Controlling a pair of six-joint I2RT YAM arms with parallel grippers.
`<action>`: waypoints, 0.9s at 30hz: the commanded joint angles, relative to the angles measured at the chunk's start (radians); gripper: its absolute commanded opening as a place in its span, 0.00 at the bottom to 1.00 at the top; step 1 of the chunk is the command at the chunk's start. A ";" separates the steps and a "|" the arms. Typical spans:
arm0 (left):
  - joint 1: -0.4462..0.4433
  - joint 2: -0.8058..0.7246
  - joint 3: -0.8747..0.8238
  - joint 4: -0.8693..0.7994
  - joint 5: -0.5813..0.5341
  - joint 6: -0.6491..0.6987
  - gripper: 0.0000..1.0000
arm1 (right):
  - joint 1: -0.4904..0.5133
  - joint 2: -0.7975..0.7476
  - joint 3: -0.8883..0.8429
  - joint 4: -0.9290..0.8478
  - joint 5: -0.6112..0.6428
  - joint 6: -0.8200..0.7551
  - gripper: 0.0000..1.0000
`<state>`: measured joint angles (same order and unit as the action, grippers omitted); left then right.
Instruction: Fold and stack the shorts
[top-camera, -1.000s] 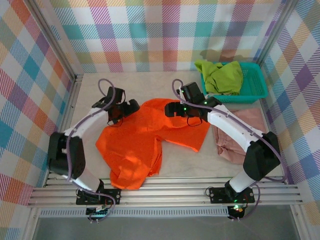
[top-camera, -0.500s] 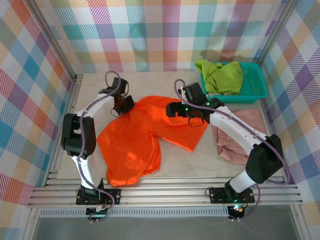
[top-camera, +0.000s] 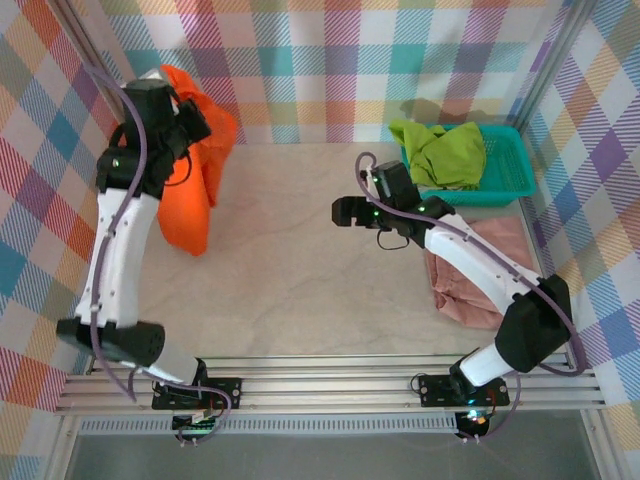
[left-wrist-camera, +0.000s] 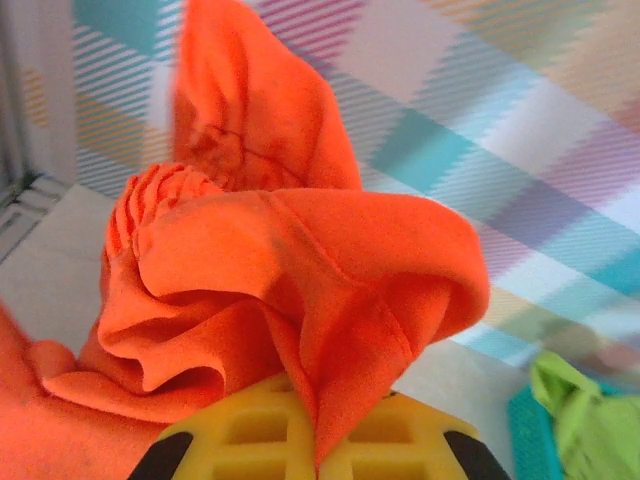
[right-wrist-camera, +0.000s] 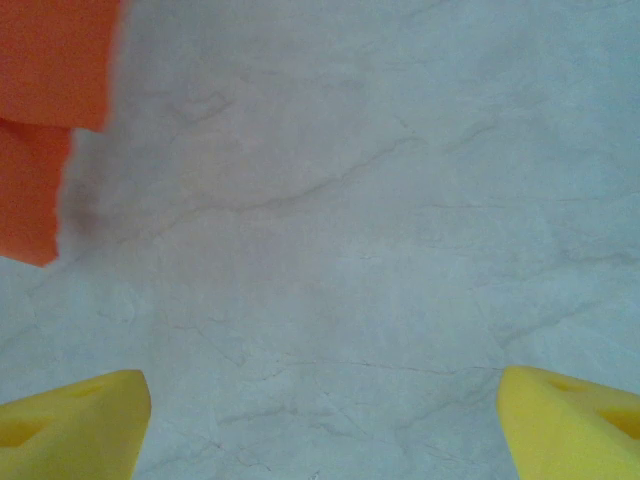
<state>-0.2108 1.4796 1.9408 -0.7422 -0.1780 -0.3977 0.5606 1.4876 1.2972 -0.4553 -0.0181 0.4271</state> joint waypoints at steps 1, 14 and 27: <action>-0.133 -0.046 -0.209 0.084 -0.092 0.023 0.01 | -0.047 -0.059 -0.039 0.025 0.015 0.020 0.90; -0.376 -0.053 -0.669 0.372 0.019 -0.053 0.96 | -0.163 -0.200 -0.219 0.042 -0.039 -0.008 1.00; -0.063 -0.185 -0.797 0.269 0.242 -0.174 0.98 | 0.053 0.036 -0.074 0.024 -0.018 -0.039 1.00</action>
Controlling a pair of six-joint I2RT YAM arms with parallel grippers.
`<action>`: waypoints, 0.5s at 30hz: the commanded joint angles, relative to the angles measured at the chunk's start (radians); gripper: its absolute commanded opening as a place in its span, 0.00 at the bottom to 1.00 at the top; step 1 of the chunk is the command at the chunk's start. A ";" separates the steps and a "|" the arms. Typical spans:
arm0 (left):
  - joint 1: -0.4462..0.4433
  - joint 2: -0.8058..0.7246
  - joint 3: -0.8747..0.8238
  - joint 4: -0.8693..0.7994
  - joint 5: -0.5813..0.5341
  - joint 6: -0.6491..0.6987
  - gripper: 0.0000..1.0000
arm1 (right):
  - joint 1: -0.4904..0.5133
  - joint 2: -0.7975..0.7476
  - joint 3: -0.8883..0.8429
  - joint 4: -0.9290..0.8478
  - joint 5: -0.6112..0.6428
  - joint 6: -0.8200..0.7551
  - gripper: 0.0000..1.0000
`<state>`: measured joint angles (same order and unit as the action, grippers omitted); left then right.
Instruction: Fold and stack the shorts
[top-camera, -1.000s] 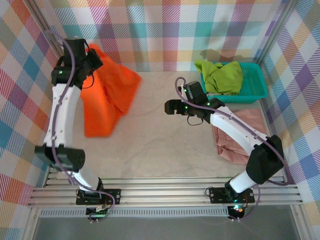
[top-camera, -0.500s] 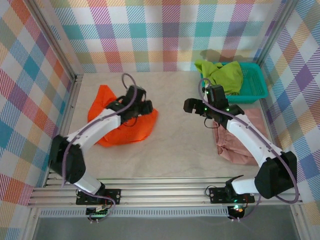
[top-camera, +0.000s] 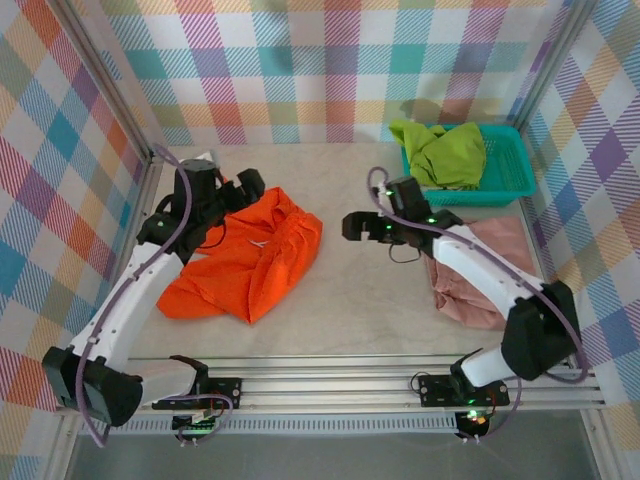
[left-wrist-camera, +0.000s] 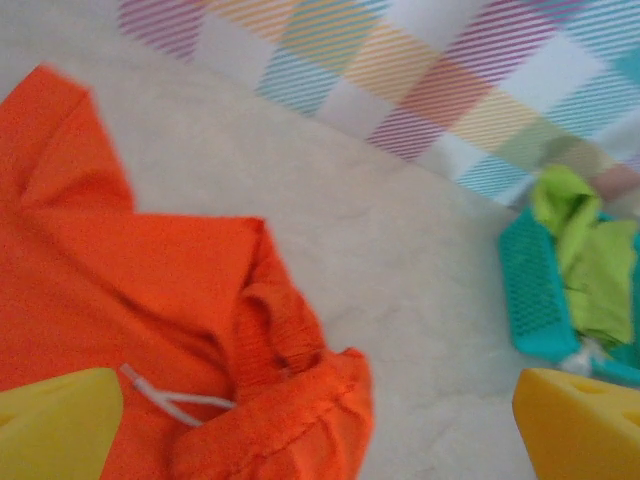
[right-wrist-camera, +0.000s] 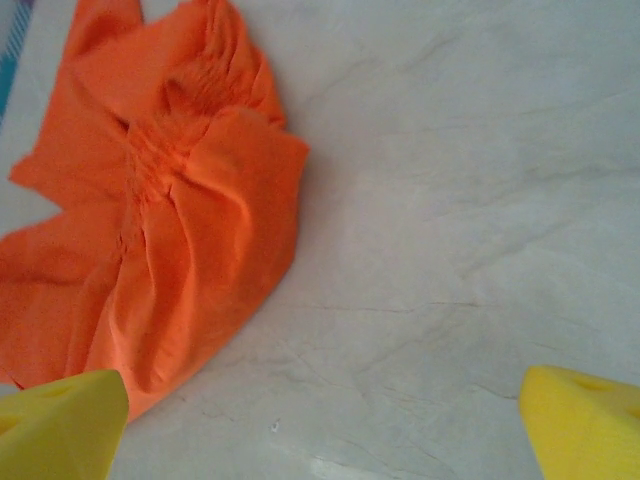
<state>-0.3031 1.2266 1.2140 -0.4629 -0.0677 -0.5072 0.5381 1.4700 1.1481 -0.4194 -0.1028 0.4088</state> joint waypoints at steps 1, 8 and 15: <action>0.035 0.088 -0.083 0.010 0.162 -0.076 0.97 | 0.105 0.091 0.112 -0.018 0.083 -0.009 0.99; 0.070 0.156 -0.215 0.137 0.263 -0.169 0.93 | 0.240 0.382 0.408 -0.105 0.237 0.076 0.97; 0.078 0.139 -0.372 0.261 0.325 -0.229 0.85 | 0.228 0.625 0.671 -0.234 0.285 0.154 0.94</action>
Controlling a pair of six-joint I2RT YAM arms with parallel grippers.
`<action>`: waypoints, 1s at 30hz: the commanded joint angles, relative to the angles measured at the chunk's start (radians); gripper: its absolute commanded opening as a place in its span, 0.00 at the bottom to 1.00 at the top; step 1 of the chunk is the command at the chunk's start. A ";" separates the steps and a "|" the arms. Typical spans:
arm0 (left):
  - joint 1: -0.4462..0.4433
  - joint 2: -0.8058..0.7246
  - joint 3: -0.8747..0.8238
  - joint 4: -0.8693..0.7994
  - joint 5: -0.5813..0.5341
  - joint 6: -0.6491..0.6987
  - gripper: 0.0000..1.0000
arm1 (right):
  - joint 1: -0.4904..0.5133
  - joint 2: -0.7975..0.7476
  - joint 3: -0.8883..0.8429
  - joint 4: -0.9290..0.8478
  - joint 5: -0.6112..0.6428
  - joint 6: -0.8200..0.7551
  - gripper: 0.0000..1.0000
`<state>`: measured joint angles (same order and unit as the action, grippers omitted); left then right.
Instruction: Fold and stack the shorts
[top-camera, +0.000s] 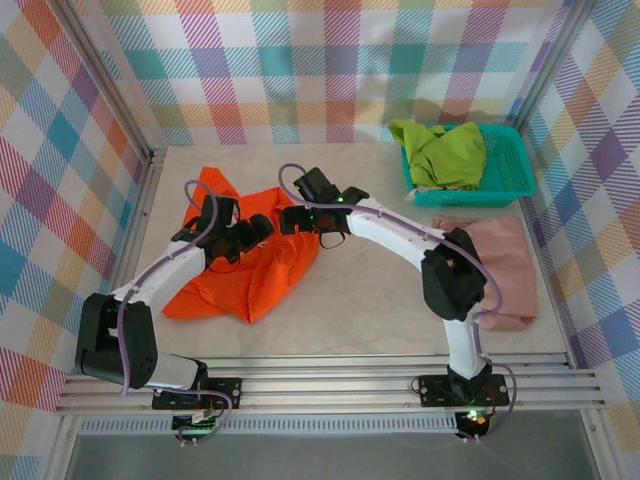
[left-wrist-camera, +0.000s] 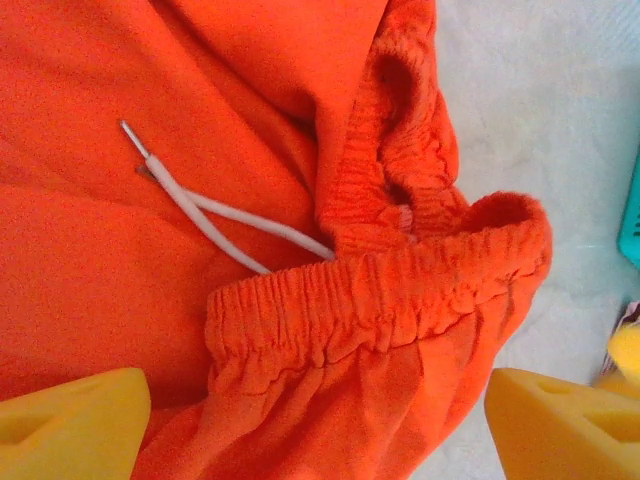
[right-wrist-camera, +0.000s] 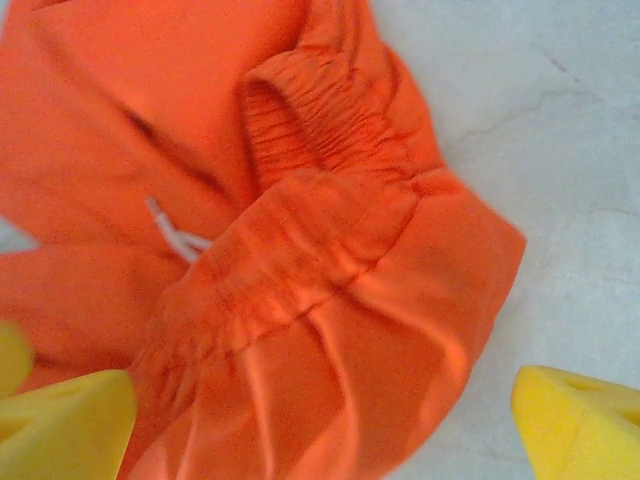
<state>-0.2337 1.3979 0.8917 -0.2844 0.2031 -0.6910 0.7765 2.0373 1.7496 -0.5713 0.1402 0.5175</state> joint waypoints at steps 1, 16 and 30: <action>0.008 -0.034 -0.071 0.097 0.059 -0.050 0.83 | -0.013 0.085 0.098 -0.086 0.032 0.047 0.92; -0.054 0.091 -0.166 0.271 0.095 -0.047 0.66 | -0.057 0.264 0.254 -0.094 -0.073 0.039 0.31; -0.258 -0.076 -0.003 0.133 -0.101 0.177 0.00 | -0.137 0.186 0.168 0.130 -0.275 0.122 0.11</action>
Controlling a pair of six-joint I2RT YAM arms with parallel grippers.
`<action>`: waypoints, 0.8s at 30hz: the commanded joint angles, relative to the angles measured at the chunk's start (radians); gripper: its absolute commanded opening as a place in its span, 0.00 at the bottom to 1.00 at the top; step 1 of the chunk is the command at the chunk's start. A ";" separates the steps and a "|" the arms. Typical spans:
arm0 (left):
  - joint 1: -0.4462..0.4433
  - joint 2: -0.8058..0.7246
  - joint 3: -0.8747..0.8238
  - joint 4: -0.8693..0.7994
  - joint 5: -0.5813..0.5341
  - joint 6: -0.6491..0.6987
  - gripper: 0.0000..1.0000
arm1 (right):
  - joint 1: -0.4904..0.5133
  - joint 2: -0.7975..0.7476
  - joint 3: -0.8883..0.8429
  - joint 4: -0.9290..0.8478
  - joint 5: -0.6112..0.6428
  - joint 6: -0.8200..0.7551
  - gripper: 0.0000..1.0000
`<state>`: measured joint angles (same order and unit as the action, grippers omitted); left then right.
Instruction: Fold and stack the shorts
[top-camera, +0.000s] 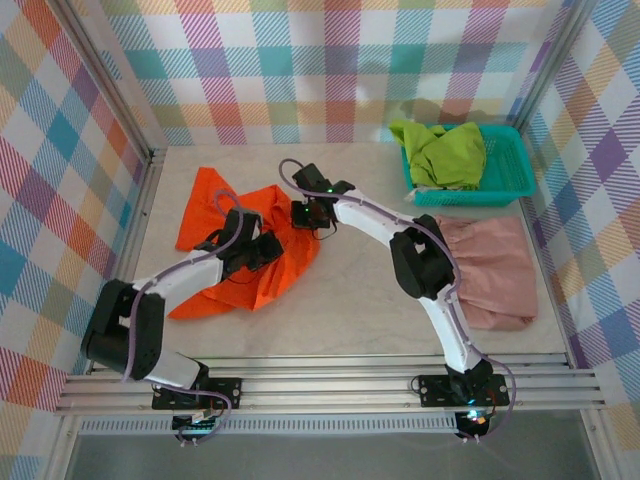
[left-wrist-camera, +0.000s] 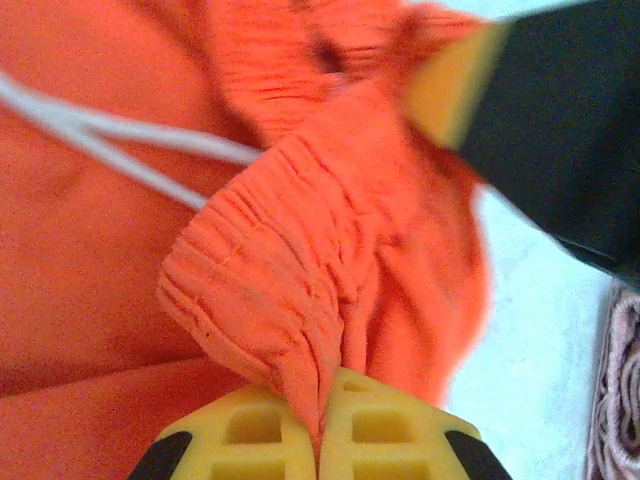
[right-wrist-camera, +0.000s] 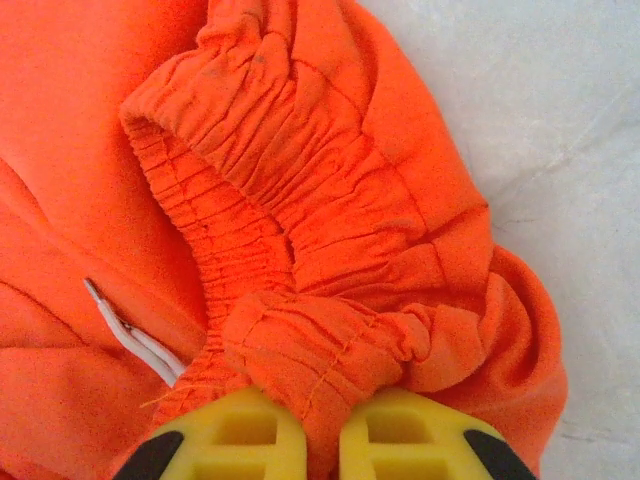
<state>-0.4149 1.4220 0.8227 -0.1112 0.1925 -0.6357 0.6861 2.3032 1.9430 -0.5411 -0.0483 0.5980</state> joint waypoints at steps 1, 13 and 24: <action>-0.109 -0.113 0.070 -0.036 -0.109 0.147 0.00 | -0.061 -0.095 -0.036 0.116 -0.102 0.045 0.12; -0.587 0.278 0.272 -0.009 -0.321 0.464 0.15 | -0.276 -0.413 -0.334 0.164 -0.155 -0.029 0.63; -0.606 0.170 0.349 0.002 -0.272 0.413 0.92 | -0.335 -0.649 -0.598 0.164 -0.212 -0.200 0.74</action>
<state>-1.0760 1.7504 1.1866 -0.1516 -0.0898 -0.1837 0.3405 1.6878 1.3804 -0.3965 -0.2081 0.4763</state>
